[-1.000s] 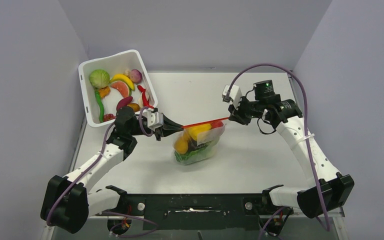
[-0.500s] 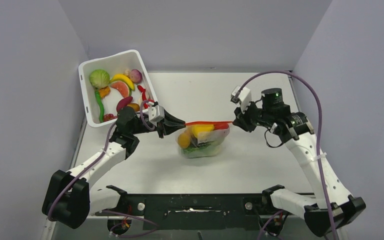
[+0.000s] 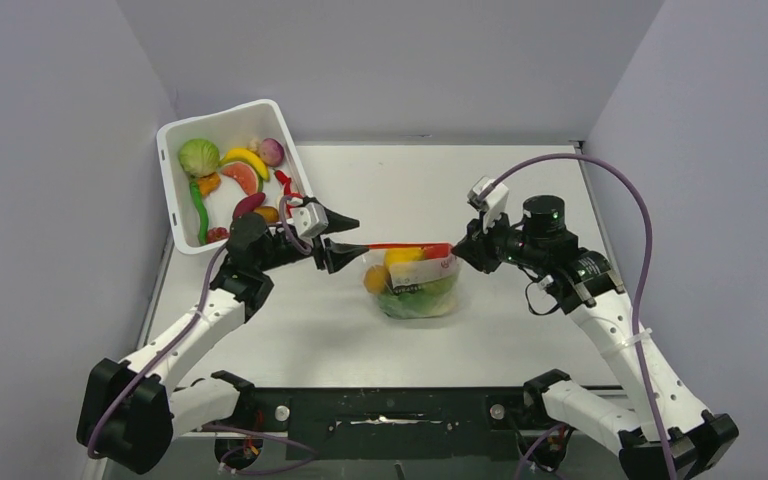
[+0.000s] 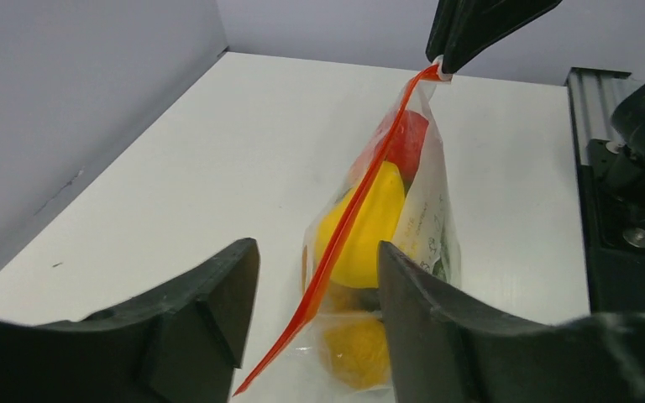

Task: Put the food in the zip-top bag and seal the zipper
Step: Place the zipper food storage bag at the center of the board.

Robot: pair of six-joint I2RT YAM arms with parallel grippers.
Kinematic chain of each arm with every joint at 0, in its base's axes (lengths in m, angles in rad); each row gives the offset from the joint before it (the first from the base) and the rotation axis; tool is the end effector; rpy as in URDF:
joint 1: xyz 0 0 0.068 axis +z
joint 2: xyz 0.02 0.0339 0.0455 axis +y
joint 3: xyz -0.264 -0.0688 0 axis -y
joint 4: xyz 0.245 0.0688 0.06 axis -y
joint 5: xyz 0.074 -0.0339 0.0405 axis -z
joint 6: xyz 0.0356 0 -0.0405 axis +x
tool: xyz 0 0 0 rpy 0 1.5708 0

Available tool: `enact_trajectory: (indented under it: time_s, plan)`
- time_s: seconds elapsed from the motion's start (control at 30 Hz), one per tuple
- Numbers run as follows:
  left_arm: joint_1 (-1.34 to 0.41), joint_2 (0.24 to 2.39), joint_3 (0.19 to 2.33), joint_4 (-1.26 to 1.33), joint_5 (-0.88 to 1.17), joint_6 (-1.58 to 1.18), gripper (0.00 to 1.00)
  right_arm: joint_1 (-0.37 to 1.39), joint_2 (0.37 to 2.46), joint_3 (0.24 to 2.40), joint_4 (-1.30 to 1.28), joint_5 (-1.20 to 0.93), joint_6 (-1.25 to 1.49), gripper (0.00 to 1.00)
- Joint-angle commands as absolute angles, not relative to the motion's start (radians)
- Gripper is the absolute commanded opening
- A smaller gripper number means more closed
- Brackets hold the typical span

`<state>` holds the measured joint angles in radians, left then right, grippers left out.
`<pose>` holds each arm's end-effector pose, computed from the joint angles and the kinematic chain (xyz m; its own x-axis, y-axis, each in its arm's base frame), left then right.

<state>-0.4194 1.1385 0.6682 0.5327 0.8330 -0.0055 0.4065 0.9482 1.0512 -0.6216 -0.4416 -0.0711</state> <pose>0.2201 -0.1270 0.3018 0.0517 -0.0271 -0.9983 0.9487 0.3135 0.0407 0.1738 0.0914 0.3602 -0.4045 -0.2441 -0.8814 -0.7290 0.6680 0.1496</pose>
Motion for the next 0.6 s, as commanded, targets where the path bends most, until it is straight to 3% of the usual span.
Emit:
enact_trajectory:
  time_s: [0.0, 0.03, 0.07, 0.27, 0.57]
  plan:
    - [-0.423, 1.064, 0.718, 0.423, 0.704, 0.066, 0.65, 0.359, 0.993, 1.110, -0.524, -0.339, -0.070, 0.00]
    - [-0.423, 1.054, 0.720, 0.401, 0.695, 0.071, 0.75, 0.338, 0.997, 1.102, -0.498, -0.308, -0.065, 0.00]
    - [-0.423, 1.045, 0.720, 0.373, 0.689, 0.075, 0.76, 0.318, 0.998, 1.091, -0.470, -0.285, -0.055, 0.00]
    - [-0.426, 0.978, 0.690, 0.322, 0.631, 0.060, 0.77, 0.215, 1.049, 1.062, -0.336, -0.177, -0.014, 0.00]
    - [-0.425, 0.905, 0.661, 0.277, 0.290, -0.081, 0.77, 0.010, 1.158, 1.043, -0.244, -0.171, 0.086, 0.00]
